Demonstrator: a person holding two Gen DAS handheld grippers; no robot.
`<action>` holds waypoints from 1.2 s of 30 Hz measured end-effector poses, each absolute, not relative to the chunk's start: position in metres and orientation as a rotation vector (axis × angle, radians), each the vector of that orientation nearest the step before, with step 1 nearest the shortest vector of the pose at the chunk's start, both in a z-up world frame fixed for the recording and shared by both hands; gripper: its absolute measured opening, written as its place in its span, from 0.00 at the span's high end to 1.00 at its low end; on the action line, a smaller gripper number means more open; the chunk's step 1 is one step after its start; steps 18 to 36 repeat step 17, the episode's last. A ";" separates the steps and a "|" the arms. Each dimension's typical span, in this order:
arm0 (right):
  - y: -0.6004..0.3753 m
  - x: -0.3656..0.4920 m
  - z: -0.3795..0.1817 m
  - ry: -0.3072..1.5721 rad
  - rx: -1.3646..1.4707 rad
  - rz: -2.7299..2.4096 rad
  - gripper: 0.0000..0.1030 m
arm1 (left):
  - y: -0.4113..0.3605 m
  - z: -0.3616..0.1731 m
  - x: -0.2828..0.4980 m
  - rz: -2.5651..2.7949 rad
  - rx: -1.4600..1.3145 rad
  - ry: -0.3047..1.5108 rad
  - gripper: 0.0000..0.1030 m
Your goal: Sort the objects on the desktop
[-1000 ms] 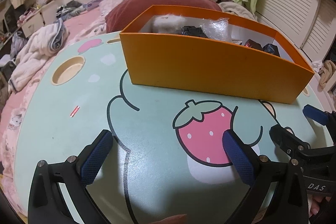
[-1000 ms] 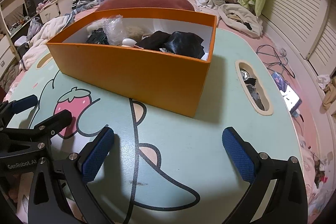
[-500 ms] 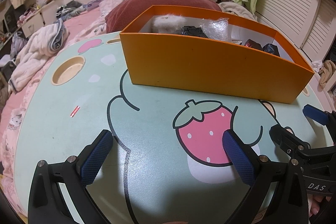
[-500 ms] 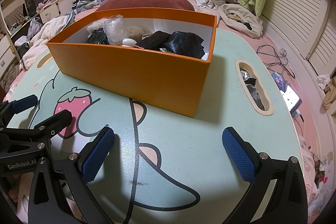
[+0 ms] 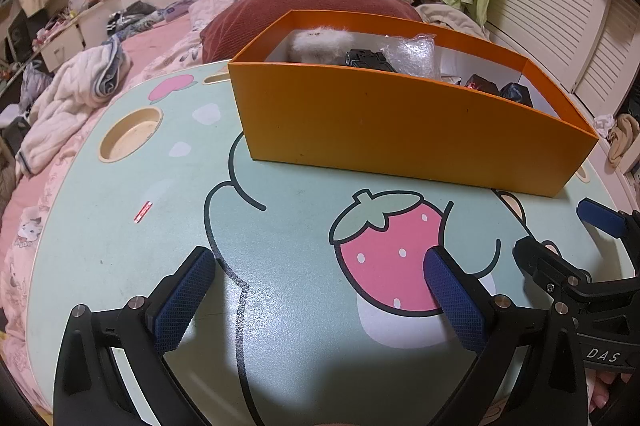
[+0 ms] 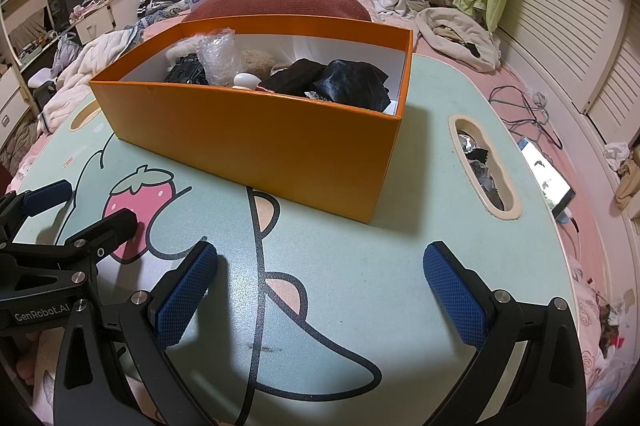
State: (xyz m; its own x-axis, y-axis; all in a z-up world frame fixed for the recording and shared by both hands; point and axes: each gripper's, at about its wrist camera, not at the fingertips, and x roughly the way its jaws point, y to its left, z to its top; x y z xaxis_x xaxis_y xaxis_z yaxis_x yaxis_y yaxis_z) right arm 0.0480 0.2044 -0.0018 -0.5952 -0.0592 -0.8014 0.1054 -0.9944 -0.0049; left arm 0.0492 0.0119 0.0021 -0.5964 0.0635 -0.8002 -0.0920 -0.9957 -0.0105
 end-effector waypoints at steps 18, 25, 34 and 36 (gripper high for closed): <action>0.205 0.048 -0.002 0.078 1.365 -2.725 0.01 | 0.012 0.002 0.048 2.730 -1.364 0.050 0.00; 0.205 0.048 -0.002 0.078 1.365 -2.725 0.01 | 0.012 0.002 0.048 2.730 -1.364 0.050 0.00; 0.205 0.048 -0.002 0.078 1.365 -2.725 0.01 | 0.012 0.002 0.048 2.730 -1.364 0.050 0.00; 0.205 0.048 -0.002 0.078 1.365 -2.725 0.01 | 0.012 0.002 0.048 2.730 -1.364 0.050 0.00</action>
